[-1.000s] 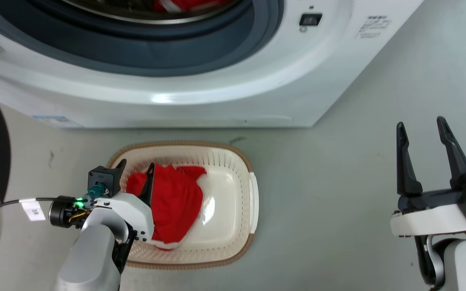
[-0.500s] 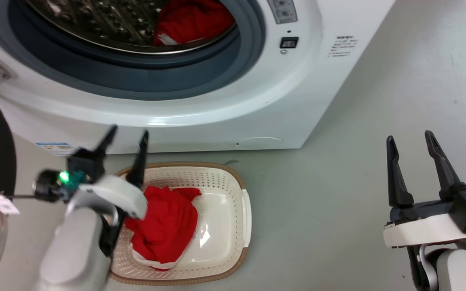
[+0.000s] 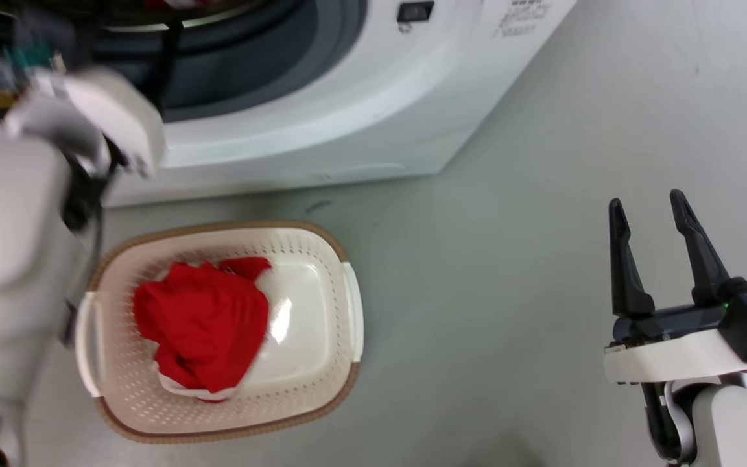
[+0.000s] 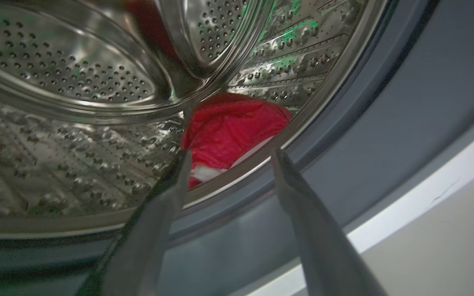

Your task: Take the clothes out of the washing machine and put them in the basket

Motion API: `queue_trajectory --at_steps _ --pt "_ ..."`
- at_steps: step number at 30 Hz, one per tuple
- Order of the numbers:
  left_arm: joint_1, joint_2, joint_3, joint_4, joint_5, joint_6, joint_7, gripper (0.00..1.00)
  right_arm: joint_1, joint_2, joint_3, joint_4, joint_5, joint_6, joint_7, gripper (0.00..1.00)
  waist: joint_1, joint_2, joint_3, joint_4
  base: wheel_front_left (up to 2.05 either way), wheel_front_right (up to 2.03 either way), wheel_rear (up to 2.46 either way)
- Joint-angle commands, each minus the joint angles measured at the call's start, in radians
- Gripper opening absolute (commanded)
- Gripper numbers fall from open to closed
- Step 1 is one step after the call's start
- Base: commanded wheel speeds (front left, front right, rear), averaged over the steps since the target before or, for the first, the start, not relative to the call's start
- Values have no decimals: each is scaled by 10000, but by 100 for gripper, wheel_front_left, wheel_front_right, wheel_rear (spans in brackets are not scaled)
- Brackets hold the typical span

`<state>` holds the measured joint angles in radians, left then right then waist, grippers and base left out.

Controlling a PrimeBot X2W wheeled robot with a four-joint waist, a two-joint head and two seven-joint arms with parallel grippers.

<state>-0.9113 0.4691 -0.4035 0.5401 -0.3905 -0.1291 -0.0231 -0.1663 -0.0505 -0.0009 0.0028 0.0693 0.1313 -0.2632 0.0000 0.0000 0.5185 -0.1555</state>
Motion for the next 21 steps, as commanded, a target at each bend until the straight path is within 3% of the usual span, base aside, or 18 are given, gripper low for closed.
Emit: queue_trajectory --at_steps 1,11,21 --pt "-630 219 -168 52 -142 -5 389 100 -192 10 89 -68 73 -10 -24 100 0 0 714 -441 0 0 0" --pt "-4857 1432 -1406 1565 -1321 0 3568 100 -691 7 511 -351 703 -10 -24 100 0 0 2375 -1484 0 0 0" --pt "-7419 1768 -1699 3184 -1661 -2 5580 100 -1020 7 1176 -500 1367 -10 -24 100 0 0 3525 -2345 0 0 0"
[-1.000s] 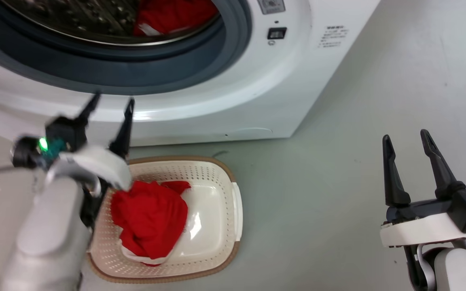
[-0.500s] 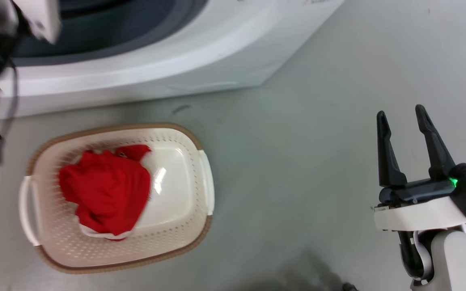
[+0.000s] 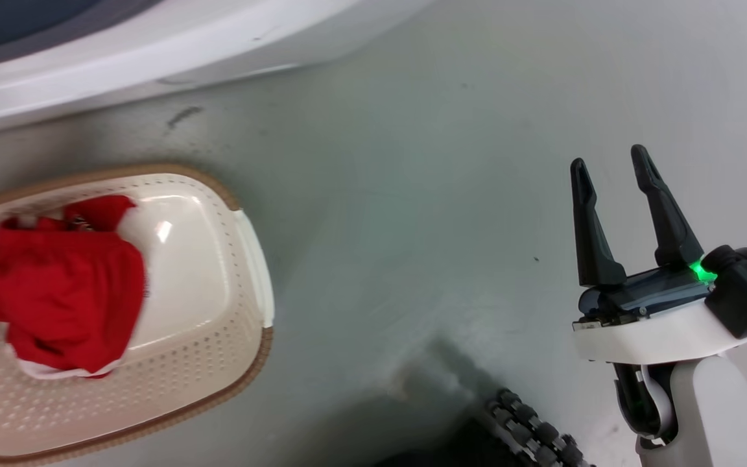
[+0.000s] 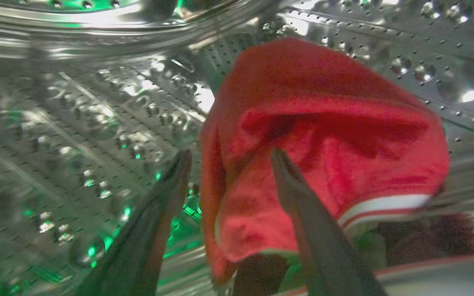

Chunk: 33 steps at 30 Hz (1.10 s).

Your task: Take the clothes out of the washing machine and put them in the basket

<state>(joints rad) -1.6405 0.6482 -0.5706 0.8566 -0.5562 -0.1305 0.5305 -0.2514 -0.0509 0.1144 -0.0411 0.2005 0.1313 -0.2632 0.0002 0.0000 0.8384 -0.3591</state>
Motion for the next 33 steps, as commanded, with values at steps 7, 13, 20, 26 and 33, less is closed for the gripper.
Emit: queue_trajectory --at_steps 7,13,20,26,33 --pt "-691 -11 -591 576 87 12 530 100 -245 11 241 4 437 -10 -24 100 -2 0 735 -577 0 0 0" --pt "-641 59 -1034 1095 3 11 976 100 -236 11 387 -91 632 -10 -24 100 -2 0 887 -695 0 0 0" --pt "-640 216 -1463 927 -486 1 1140 0 -295 12 315 -13 708 -10 -24 100 -2 0 861 -628 0 0 0" --pt "-833 184 -1491 905 -633 2 105 0 -386 9 133 42 595 -10 -24 100 -2 0 599 -374 0 0 0" --pt "-417 -156 -1590 963 -821 2 -2109 0 -431 6 -245 133 231 -10 -24 100 -2 0 -165 146 0 0 0"
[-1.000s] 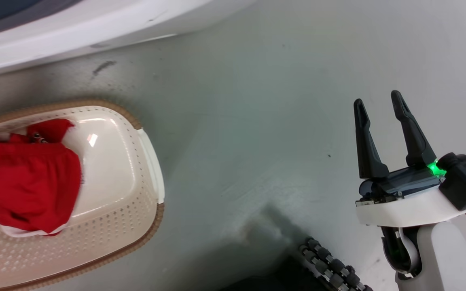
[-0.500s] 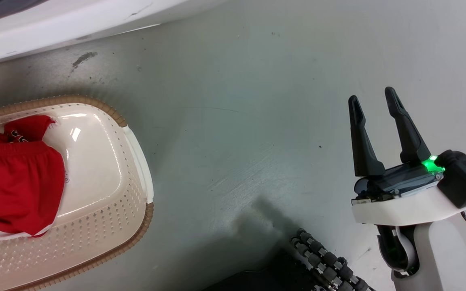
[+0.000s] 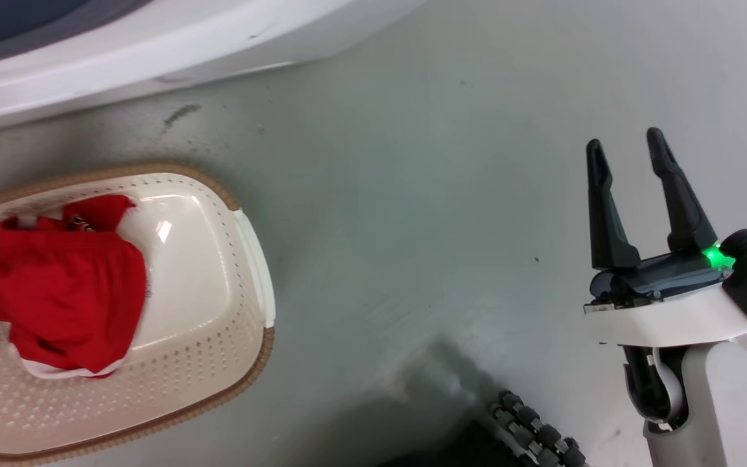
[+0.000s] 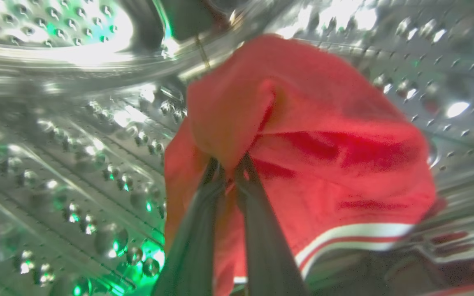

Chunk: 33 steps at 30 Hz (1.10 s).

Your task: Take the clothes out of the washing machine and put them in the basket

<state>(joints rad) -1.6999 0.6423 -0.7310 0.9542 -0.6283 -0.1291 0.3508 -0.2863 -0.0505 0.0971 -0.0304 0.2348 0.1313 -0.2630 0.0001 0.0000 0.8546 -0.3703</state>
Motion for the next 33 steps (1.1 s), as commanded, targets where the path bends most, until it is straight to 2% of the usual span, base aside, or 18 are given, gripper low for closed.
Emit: queue_trajectory --at_steps 1,5,13,16,21,26,33 --pt "272 -179 90 -5 -217 -12 -751 0 -99 2 -134 36 -145 -10 -26 100 -1 0 -473 341 0 0 0" --pt "897 -368 -46 65 -326 -13 -1930 0 -39 1 -365 137 -372 -10 -26 100 -1 0 -1023 628 0 0 0" --pt "2582 -937 168 422 -840 -2 -5239 0 254 -1 -660 312 -882 -10 -26 100 -1 0 -2545 1266 0 0 0" --pt "3242 -1259 134 541 -846 14 -5879 0 379 1 -769 340 -1120 -10 -26 100 -1 0 -3120 1580 0 0 0" --pt "4270 -1688 394 158 -769 107 -6170 0 646 -2 -935 424 -1436 -10 -26 100 -1 0 -4004 2031 0 0 0" --pt "6063 -1827 1619 -1398 -591 518 -6166 0 984 -2 -922 552 -1669 -10 -26 100 -1 0 -4890 2247 0 0 0" --pt "8426 -2116 2668 -3618 655 857 -6162 0 1374 -2 -947 654 -1847 -10 -26 100 -1 0 -5689 2640 0 0 0"
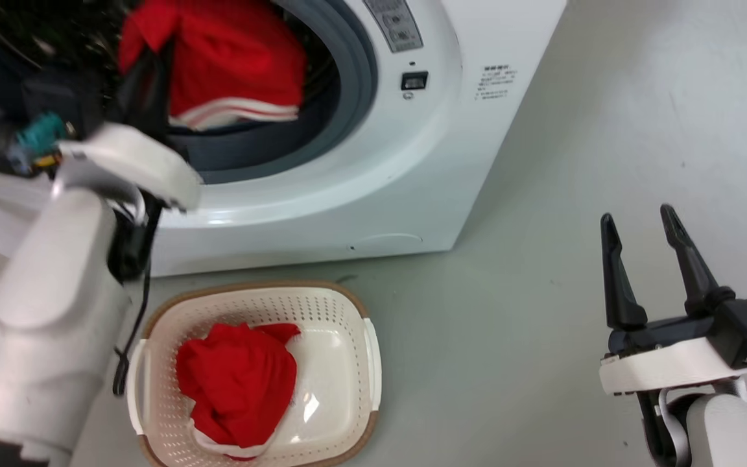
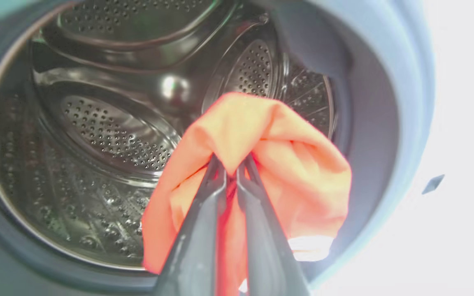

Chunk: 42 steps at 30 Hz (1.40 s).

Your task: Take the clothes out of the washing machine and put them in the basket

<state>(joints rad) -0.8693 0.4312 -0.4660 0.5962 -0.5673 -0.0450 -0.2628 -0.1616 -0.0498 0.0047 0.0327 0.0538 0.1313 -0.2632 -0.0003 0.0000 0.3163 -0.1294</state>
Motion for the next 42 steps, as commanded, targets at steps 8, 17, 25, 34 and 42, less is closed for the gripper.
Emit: queue_trajectory --at_steps 8,17,25,34,42 --pt "2590 -500 1093 -2669 1223 186 -28 0 621 -8 -79 189 -139 -10 -24 100 3 0 -1197 567 0 0 0" --pt "4966 -937 1502 -5502 1949 58 -27 0 1059 -7 -179 232 -303 -10 -24 100 3 0 -1777 1073 0 0 0" --pt "6303 -909 447 -5835 1923 -290 496 0 1045 -7 -128 154 -406 -10 -24 100 3 0 -1486 1346 0 0 0" --pt "6325 -1170 -803 -3880 1959 -663 656 0 631 -7 -76 40 -383 -10 -24 100 3 0 -414 1176 0 0 0" --pt "5095 -1361 -1852 -1563 2259 -825 516 0 97 -8 -244 -178 -411 -11 -24 100 3 0 1101 751 0 0 0"
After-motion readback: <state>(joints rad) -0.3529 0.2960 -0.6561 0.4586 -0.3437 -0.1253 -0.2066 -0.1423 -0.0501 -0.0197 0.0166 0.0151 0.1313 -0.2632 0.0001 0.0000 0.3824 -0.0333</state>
